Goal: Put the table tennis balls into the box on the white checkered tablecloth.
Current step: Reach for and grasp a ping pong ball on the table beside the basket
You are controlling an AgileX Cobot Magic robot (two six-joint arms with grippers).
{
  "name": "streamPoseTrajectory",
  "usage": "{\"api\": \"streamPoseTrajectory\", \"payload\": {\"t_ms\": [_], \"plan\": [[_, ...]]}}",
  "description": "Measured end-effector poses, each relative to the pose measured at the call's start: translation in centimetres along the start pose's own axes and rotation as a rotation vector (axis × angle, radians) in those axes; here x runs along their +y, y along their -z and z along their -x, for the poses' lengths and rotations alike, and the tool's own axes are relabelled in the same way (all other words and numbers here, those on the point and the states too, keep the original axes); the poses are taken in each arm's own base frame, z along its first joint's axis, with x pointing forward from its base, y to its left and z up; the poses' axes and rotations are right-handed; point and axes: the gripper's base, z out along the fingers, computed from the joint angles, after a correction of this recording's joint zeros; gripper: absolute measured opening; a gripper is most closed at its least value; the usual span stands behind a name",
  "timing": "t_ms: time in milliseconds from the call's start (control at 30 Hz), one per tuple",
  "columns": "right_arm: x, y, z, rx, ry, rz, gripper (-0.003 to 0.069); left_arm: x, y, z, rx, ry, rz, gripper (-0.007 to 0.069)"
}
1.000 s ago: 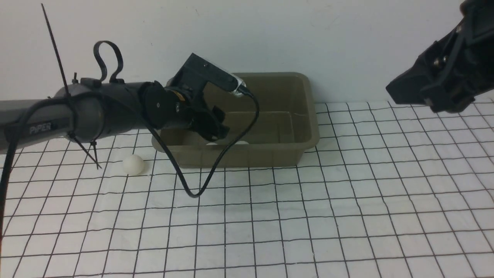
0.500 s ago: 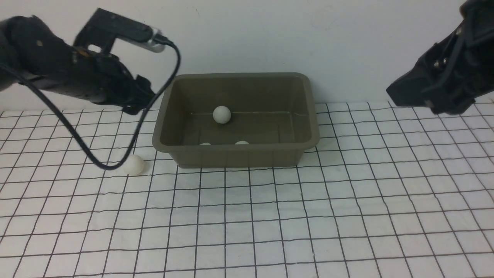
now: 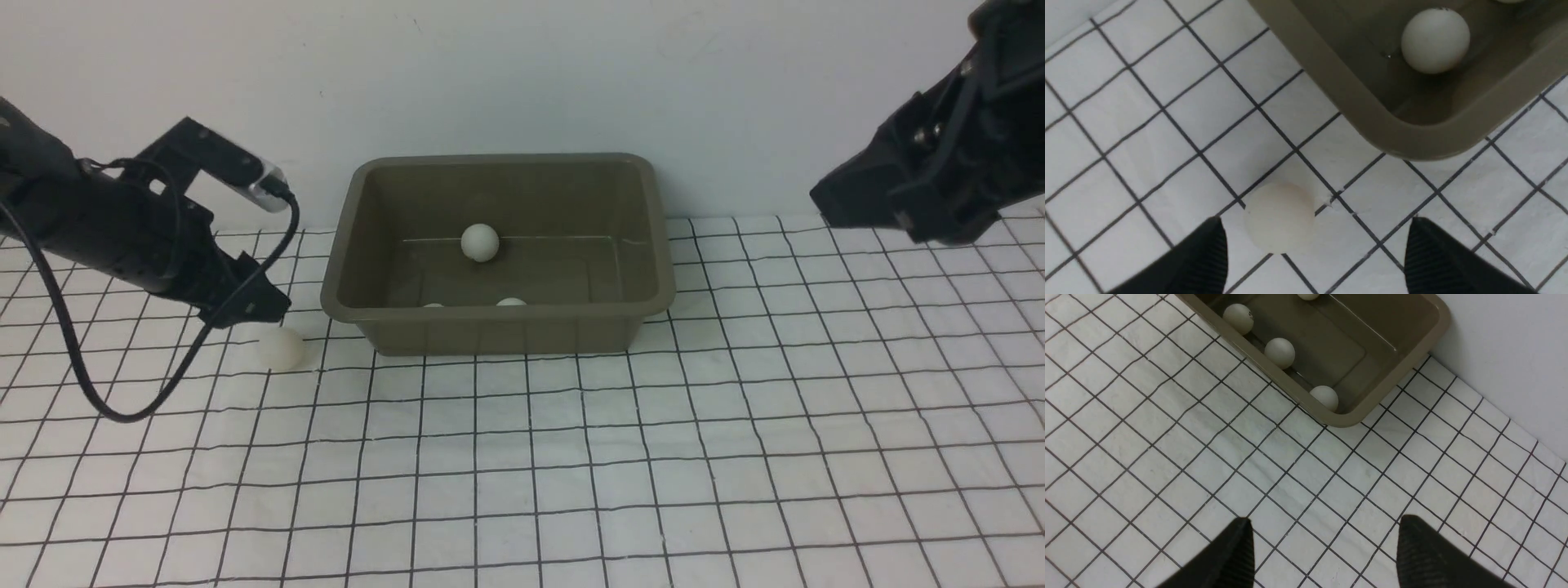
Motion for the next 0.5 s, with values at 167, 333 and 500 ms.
{"api": "streamPoseTrajectory", "payload": {"t_ms": [167,333,500], "plan": [[0.1,0.0,0.0,-0.004,-0.006,0.011,0.0430,0.9,-3.2,-1.5,0.051,0.037,-0.013,0.0520],[0.1,0.0,0.0,0.000,-0.005,0.014,0.0430,1.6,-5.7,-2.7,0.084,0.042,-0.006,0.0520],[0.1,0.0,0.0,0.001,0.001,0.016,0.0430,2.2,-6.9,-3.2,0.080,0.046,0.043,0.0477]]}}
